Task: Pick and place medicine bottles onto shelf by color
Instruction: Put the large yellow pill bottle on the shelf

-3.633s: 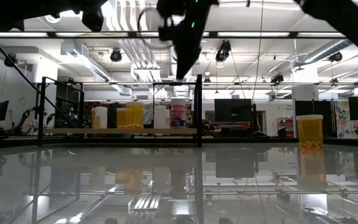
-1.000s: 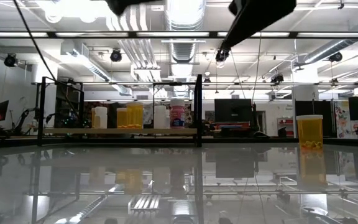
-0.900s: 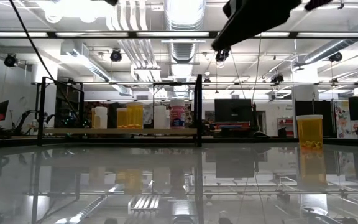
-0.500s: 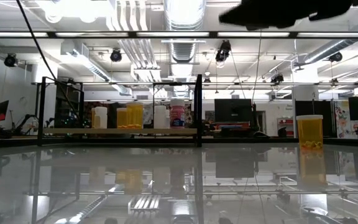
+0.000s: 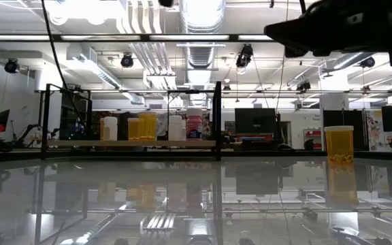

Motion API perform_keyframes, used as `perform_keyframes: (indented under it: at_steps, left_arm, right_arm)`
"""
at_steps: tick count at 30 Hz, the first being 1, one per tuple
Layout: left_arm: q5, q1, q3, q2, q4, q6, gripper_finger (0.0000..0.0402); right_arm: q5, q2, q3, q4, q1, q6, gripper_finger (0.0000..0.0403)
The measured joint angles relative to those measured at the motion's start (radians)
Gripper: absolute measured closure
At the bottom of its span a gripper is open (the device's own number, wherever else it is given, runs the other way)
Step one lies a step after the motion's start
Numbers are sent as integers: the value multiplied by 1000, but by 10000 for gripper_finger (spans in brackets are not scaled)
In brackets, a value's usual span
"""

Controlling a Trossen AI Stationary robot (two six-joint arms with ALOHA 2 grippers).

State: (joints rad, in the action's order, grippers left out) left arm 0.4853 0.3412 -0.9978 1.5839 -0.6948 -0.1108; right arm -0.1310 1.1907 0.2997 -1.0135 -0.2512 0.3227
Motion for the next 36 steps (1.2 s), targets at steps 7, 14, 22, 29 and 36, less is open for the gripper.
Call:
perform_keyframes:
  at_steps: [7, 14, 22, 29, 36]
  left_arm:
    - [-3, -65, -151, 149, 57, -1, 402]
    - [-8, -122, -266, 205, 256, 57, 402]
    - [-57, -139, -363, 262, 434, 67, 378]
    - [-105, -148, -410, 332, 446, 51, 281]
    - [-109, -200, -480, 437, 449, 52, 199]
  right_arm:
    - [0, -38, -66, -80, -6, -107, 394]
    - [0, -131, -105, -76, -100, -115, 394]
    - [0, -254, -109, 62, -226, -33, 394]
    - [0, -265, -68, 204, -234, -33, 394]
    - [0, -310, -52, 201, -264, 4, 394]
